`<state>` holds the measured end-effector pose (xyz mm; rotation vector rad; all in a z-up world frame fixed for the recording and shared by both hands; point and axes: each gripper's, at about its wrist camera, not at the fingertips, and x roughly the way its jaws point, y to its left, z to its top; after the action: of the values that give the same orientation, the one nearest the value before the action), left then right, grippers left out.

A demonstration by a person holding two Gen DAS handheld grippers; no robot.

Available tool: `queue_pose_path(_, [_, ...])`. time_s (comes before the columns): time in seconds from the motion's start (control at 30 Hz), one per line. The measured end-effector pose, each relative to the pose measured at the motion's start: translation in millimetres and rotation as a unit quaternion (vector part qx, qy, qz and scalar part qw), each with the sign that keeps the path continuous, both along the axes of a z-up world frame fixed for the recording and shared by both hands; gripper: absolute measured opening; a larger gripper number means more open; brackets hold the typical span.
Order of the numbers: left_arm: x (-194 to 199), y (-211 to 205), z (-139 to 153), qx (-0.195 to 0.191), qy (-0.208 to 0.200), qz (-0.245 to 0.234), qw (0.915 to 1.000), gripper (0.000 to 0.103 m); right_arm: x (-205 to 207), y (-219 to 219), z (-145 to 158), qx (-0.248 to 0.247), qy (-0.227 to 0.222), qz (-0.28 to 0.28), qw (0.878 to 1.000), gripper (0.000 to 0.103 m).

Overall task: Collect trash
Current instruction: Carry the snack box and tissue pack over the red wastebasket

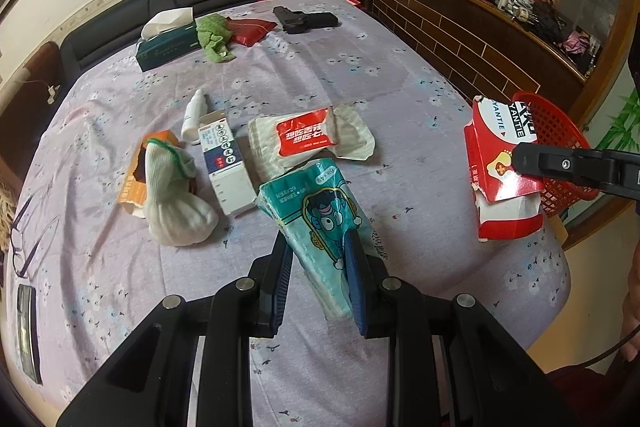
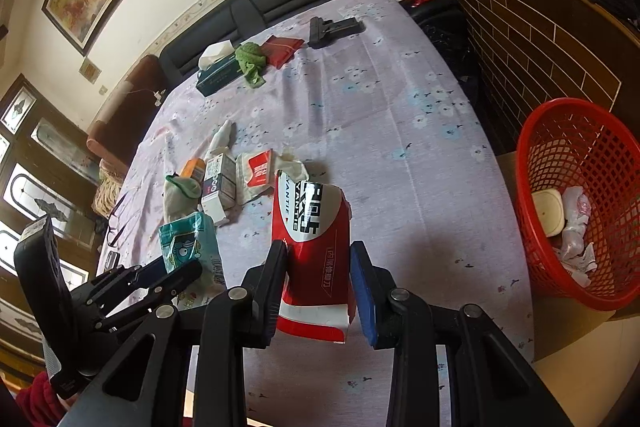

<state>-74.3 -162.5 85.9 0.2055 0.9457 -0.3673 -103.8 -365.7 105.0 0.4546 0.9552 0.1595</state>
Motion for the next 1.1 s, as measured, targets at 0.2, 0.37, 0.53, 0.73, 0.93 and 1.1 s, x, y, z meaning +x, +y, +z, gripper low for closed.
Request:
queue_pose_path(0.2, [0, -9, -1, 0.002, 0.001, -0.008, 1.0, 0.025, -2, -8, 0, 0.001, 0.001, -0.007, 1.0, 0.035])
queue_pose_path(0.37, [0, -16, -1, 0.005, 0.0, -0.017, 0.9998, 0.025, -4, -16, -2, 0.003, 0.003, -0.015, 1.0, 0.035])
queue_pose_path(0.53, [-1, -24, -1, 0.006, 0.0, -0.025, 0.9997, 0.025, -9, -22, -2, 0.003, 0.003, -0.023, 1.0, 0.035])
queue_pose_path(0.73, [-2, -34, -1, 0.005, 0.0, -0.037, 0.9993, 0.025, -17, -33, -1, 0.004, 0.003, -0.035, 0.999, 0.035])
queue_pose_path(0.93, [-3, -47, 0, 0.004, 0.0, -0.052, 0.9987, 0.025, -25, -46, -1, 0.005, 0.003, -0.052, 0.999, 0.035])
queue_pose_path(1.1, [-5, -61, 1, 0.005, -0.002, -0.068, 0.9977, 0.025, -34, -59, -1, 0.006, 0.003, -0.068, 0.998, 0.035])
